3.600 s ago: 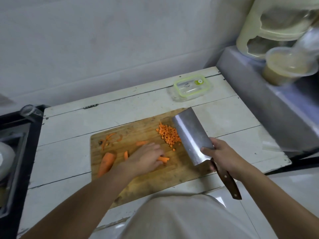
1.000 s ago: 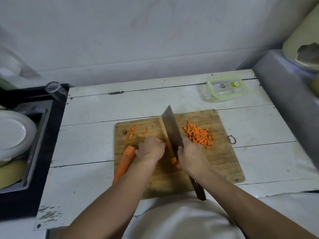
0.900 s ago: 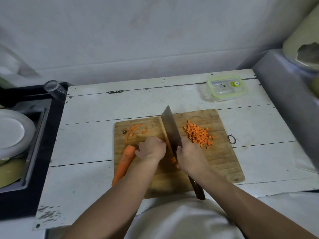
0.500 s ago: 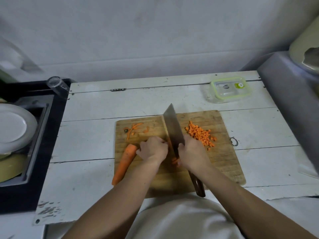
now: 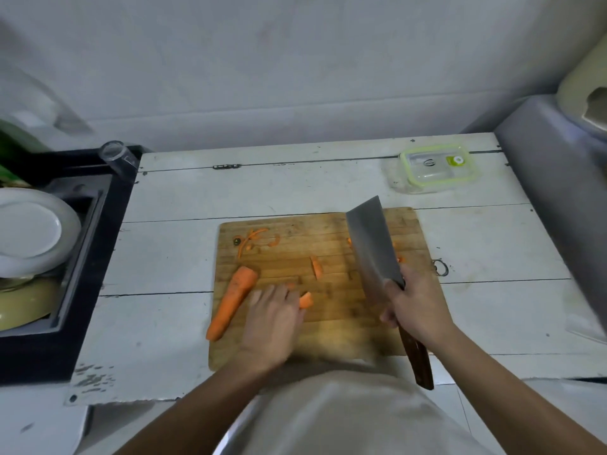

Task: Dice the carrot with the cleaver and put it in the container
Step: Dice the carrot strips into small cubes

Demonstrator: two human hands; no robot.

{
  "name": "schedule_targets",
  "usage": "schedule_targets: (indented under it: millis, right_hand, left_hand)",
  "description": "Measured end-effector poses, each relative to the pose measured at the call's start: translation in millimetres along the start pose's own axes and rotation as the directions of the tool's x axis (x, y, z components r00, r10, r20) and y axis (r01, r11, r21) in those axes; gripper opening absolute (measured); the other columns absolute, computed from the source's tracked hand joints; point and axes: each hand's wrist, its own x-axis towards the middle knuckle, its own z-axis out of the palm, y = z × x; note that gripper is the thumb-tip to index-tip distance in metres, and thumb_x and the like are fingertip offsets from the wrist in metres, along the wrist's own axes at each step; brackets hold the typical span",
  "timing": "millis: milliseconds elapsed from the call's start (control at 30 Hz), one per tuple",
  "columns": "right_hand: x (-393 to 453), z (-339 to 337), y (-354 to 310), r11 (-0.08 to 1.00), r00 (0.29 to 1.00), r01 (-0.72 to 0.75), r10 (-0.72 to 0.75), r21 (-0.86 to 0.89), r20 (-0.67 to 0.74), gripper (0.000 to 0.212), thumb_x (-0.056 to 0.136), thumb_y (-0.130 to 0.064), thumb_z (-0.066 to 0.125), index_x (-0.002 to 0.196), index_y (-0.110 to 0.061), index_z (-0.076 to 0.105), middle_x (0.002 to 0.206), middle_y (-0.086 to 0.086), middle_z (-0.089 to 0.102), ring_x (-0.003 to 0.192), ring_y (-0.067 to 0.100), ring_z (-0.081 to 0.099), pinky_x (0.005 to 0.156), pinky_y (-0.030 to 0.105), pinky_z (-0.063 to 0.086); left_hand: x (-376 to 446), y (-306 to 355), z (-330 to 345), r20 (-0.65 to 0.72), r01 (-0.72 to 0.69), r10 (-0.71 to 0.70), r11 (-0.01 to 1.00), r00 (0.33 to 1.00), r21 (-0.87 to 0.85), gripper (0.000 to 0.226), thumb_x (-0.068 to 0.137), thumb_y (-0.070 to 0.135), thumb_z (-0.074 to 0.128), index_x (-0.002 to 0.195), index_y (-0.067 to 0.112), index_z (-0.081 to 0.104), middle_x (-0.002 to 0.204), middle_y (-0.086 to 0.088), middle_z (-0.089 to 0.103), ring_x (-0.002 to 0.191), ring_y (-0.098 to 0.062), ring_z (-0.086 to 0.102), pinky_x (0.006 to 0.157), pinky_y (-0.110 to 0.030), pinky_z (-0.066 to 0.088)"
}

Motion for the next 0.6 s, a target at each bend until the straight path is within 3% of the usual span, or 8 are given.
schedule_targets:
  millis: [100,167,300,367,500,600]
  right_hand:
    - [-8.7,-4.7,15.7,1.000,1.000,-0.005,0.005,0.016,0.030,0.018,0.102,-0.016,0.044,0.115,-0.024,0.054,0.058,0.010,0.068,0.049,0.028,0.065,0.055,0.041,0.056]
    - [-13.0,-8.8,22.6,1.000,1.000,-0.013,0.013,0.015,0.025,0.017,0.101,-0.016,0.045,0.111,-0.026,0.055,0.058,0.010,0.068,0.049,0.029,0.064,0.059,0.043,0.055]
    - [-17.4,-15.7,27.2,1.000,1.000,-0.020,0.020,0.009,0.009,0.016,0.101,-0.018,0.045,0.111,-0.025,0.055,0.058,0.009,0.068,0.048,0.026,0.064,0.062,0.040,0.055]
    - [-19.1,-17.9,26.1,1.000,1.000,-0.003,0.003,0.014,0.010,0.016,0.101,-0.017,0.045,0.108,-0.025,0.057,0.060,0.011,0.069,0.050,0.027,0.066,0.063,0.043,0.057]
    - [-24.6,-19.7,29.2,0.999,0.999,0.039,-0.039,-0.002,0.005,0.020,0.098,-0.012,0.045,0.100,-0.025,0.059,0.074,0.008,0.066,0.050,0.026,0.067,0.061,0.046,0.058]
    - [-27.2,-13.6,37.3,0.998,0.998,0.042,-0.040,-0.042,0.039,0.017,0.096,-0.017,0.045,0.098,-0.027,0.058,0.069,0.001,0.066,0.049,0.021,0.067,0.058,0.045,0.058]
  left_hand:
    - [-9.1,-19.9,-8.6,-0.038,0.130,-0.128,0.988,0.991,0.079,0.024,0.092,0.040,0.066,0.109,0.024,0.070,0.105,0.000,0.069,0.104,-0.023,0.059,0.099,-0.044,0.043]
    - [-1.9,-12.0,-17.7,0.002,0.140,-0.140,0.988,0.990,0.064,0.029,0.093,0.042,0.063,0.116,0.025,0.066,0.113,0.000,0.065,0.111,-0.023,0.053,0.103,-0.044,0.041]
    - [52.4,26.3,-27.9,0.096,0.212,-0.193,0.945,0.976,-0.250,0.034,0.102,0.036,0.055,0.131,0.019,0.059,0.123,-0.005,0.063,0.119,-0.027,0.053,0.100,-0.042,0.045]
    - [84.9,35.3,-26.4,0.212,0.303,-0.245,0.903,0.946,-0.306,0.027,0.102,0.026,0.055,0.125,0.014,0.062,0.120,-0.010,0.064,0.116,-0.032,0.058,0.094,-0.042,0.048]
    - [88.6,52.4,-26.1,0.388,0.379,-0.276,0.899,0.879,-0.220,0.018,0.091,0.006,0.057,0.103,0.012,0.069,0.109,-0.012,0.068,0.106,-0.034,0.065,0.083,-0.039,0.054]
    - [55.3,66.2,-15.9,0.469,0.523,-0.343,0.784,0.814,-0.333,0.011,0.091,0.014,0.067,0.101,0.012,0.066,0.099,-0.007,0.070,0.097,-0.029,0.067,0.079,-0.036,0.054]
